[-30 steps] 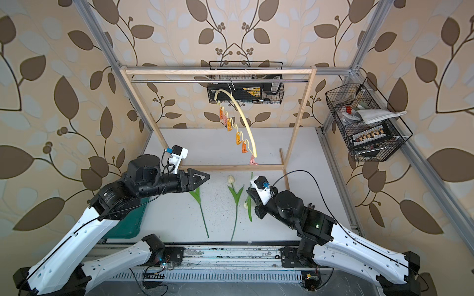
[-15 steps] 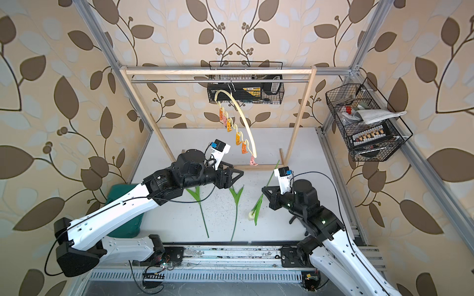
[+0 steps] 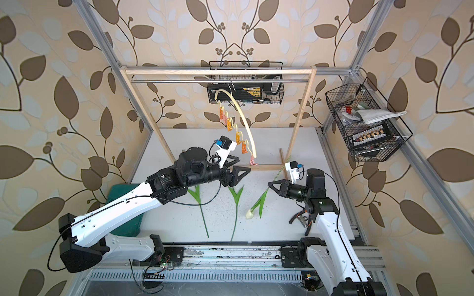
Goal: Dry the flowers on a clothes hanger
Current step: Open the clamp at the hanger.
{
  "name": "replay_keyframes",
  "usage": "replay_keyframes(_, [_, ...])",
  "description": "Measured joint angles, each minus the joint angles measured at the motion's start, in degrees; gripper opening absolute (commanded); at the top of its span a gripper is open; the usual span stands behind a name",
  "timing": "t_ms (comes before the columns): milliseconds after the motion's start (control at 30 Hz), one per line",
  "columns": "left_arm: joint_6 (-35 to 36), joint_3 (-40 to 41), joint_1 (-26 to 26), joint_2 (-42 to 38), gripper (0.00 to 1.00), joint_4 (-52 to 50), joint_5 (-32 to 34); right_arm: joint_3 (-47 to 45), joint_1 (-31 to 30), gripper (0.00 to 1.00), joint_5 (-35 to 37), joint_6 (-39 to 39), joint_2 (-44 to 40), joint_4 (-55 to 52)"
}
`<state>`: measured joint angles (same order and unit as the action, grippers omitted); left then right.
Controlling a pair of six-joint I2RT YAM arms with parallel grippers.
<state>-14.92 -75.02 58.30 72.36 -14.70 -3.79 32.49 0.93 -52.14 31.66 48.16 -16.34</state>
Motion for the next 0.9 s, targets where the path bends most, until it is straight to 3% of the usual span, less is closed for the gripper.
replay_keyframes(300, [5.8, -1.7, 4.1, 3.9, 0.8, 1.4, 4.0, 0.0, 0.0, 0.03, -0.9, -0.7, 0.0, -0.6])
replay_keyframes(900, [12.6, -5.6, 4.4, 7.2, 0.79, 3.7, 9.5, 0.0, -0.1, 0.03, -1.2, -0.7, -0.2, -0.6])
